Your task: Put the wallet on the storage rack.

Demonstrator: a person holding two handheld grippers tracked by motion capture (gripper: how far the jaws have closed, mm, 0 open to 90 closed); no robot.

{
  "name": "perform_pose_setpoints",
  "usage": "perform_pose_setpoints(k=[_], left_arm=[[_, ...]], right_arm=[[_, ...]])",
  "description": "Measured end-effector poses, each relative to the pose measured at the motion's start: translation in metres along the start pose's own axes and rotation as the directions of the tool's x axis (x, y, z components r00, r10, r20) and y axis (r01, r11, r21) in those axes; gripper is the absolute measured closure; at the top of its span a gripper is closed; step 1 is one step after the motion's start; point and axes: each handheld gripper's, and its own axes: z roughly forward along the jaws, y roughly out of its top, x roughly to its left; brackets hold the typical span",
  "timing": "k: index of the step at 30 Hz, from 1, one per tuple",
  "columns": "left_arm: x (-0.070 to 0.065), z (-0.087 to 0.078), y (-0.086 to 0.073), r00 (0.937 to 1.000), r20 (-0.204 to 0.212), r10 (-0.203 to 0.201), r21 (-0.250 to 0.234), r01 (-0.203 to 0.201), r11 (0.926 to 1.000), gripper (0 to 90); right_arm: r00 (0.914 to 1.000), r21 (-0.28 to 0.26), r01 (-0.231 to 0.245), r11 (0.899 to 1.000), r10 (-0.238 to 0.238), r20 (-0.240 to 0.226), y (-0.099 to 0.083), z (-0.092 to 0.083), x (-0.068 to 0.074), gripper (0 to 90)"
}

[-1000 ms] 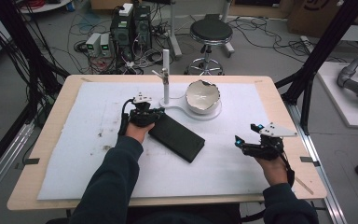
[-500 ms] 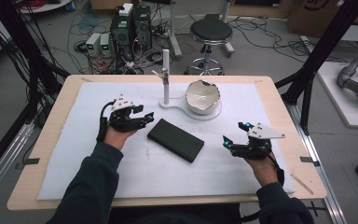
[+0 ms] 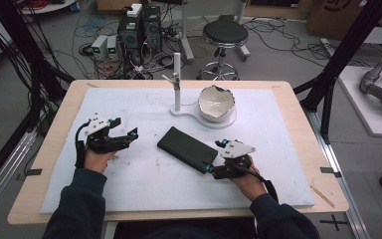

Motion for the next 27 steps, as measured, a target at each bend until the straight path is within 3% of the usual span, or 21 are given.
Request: perform_pose_setpoints(k=[6, 10, 11, 12, 15, 18, 20, 24, 27], left_arm=[[0.008, -0.003, -0.004, 0.9995, -0.02, -0.023, 0.006, 0.023, 0.9997, 21.7], [0.008, 0.0, -0.005, 0.9995, -0.016, -0.028, 0.011, 0.029, 0.9995, 21.9], [0.008, 0.0, -0.005, 0.9996, -0.016, -0.025, 0.013, 0.025, 0.9996, 22.2], [0.007, 0.0, -0.005, 0.9996, -0.012, -0.025, 0.015, 0.025, 0.9996, 22.3], [0.007, 0.0, -0.004, 0.9996, -0.011, -0.028, 0.015, 0.028, 0.9995, 22.5], [0.01, 0.002, -0.005, 0.9989, -0.007, -0.047, 0.015, 0.047, 0.9988, 23.0], [0.009, 0.002, -0.006, 0.9986, -0.007, -0.053, 0.02, 0.053, 0.9984, 23.1], [0.007, 0.0, -0.005, 0.9988, -0.001, -0.048, 0.011, 0.048, 0.9988, 23.8], [0.007, -0.001, -0.006, 0.9987, -0.003, -0.051, 0.007, 0.051, 0.9987, 24.7]], right_arm=[[0.9984, 0.033, 0.01, 0.999, -0.008, -0.055, 0.0, 0.017, 0.013, 21.1], [0.9965, 0.103, 0.05, 0.993, -0.043, -0.072, 0.001, 0.028, 0.018, 21.2], [0.9966, 0.114, 0.043, 0.993, -0.035, -0.074, 0.001, 0.03, 0.018, 23.9], [0.9974, 0.127, 0.064, 0.99, -0.059, -0.04, 0.001, 0.031, 0.019, 32.4], [0.9969, 0.127, 0.072, 0.989, -0.067, -0.042, 0.001, 0.031, 0.02, 37.9], [0.9913, 0.111, 0.129, 0.985, -0.125, -0.043, 0.003, 0.028, 0.025, 62.3], [0.99, 0.106, 0.14, 0.984, -0.137, -0.034, 0.006, 0.025, 0.027, 75.4], [0.9867, 0.105, 0.163, 0.981, -0.162, -0.013, 0.008, 0.024, 0.03, 80.6], [0.9903, 0.097, 0.139, 0.986, -0.138, -0.013, 0.011, 0.021, 0.029, 81.8]])
